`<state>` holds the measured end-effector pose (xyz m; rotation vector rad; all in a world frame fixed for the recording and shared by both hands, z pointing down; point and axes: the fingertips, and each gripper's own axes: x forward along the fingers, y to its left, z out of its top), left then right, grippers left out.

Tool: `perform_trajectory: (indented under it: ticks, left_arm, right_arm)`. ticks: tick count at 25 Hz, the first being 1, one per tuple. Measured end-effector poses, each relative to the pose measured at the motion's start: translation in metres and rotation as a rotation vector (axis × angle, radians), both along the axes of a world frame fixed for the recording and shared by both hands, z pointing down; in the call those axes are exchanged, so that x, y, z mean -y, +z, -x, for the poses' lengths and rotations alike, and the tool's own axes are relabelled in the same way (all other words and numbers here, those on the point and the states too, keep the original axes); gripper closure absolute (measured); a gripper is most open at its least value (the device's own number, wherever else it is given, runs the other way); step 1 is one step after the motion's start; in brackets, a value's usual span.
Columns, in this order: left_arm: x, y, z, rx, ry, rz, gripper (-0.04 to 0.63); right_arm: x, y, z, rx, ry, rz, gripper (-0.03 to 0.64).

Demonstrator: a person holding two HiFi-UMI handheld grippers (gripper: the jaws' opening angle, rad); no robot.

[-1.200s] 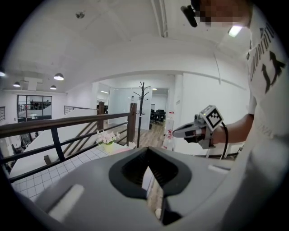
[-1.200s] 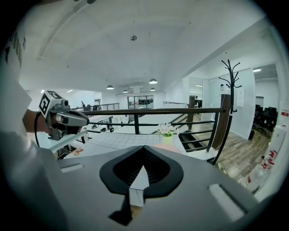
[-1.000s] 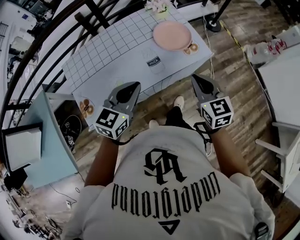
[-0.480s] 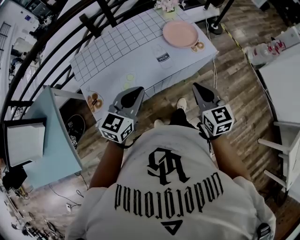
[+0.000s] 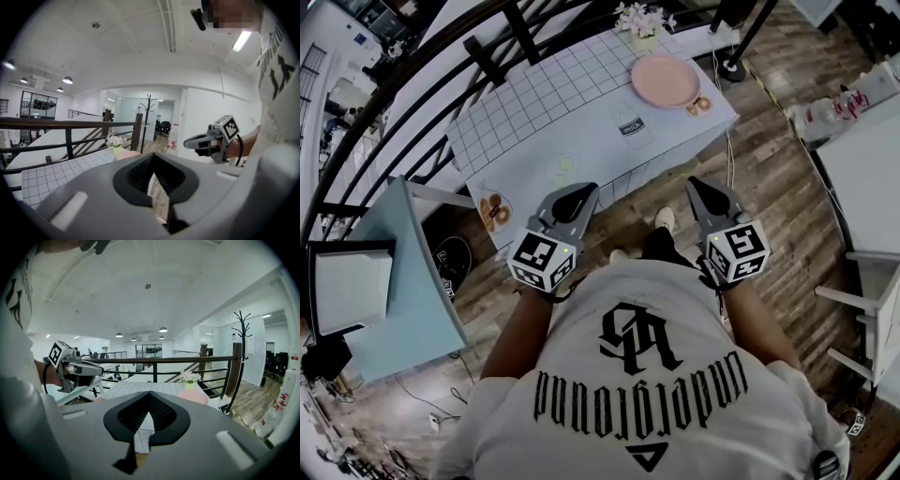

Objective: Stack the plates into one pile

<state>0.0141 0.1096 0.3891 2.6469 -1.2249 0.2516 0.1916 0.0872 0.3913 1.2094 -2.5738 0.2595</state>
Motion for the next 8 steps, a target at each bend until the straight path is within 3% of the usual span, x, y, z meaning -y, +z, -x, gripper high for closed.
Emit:
perform_trajectory:
  ticks: [8]
  left_arm:
    - [-0.0003, 0.0007, -0.0005, -0.002, 0.009, 0.007, 0.546]
  right_arm:
    - [-0.0044, -0.0018, 0.0055, 0.006, -0.003, 0.006, 0.614]
